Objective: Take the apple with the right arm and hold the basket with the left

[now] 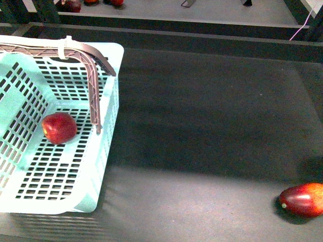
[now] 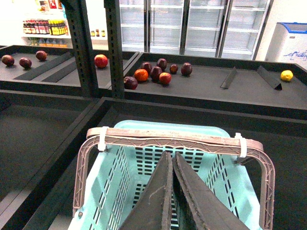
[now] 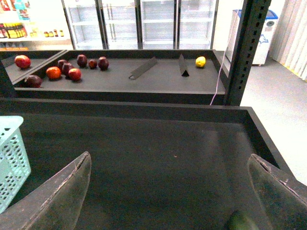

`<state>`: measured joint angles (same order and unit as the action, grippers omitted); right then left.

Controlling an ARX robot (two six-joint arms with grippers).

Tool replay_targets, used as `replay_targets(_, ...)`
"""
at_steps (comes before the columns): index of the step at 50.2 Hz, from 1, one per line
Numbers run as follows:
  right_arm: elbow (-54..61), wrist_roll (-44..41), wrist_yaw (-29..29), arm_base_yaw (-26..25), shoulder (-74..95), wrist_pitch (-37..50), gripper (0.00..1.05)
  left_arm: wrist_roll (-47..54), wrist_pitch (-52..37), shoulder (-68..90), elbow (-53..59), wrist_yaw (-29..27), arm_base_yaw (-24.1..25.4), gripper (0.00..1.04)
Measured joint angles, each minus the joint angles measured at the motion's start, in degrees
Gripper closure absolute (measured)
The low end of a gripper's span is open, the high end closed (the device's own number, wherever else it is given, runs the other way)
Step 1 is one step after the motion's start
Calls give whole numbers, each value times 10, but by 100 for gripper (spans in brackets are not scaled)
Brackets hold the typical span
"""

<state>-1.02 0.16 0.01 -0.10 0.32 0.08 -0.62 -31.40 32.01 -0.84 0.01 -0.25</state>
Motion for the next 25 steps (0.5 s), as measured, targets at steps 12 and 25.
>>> replay_targets(12, 0, 0, 0, 0, 0, 0, 9, 0, 87, -92, 0, 0, 0, 101)
replay_targets(25, 0, 0, 0, 0, 0, 0, 9, 0, 153, -159, 0, 0, 0, 101)
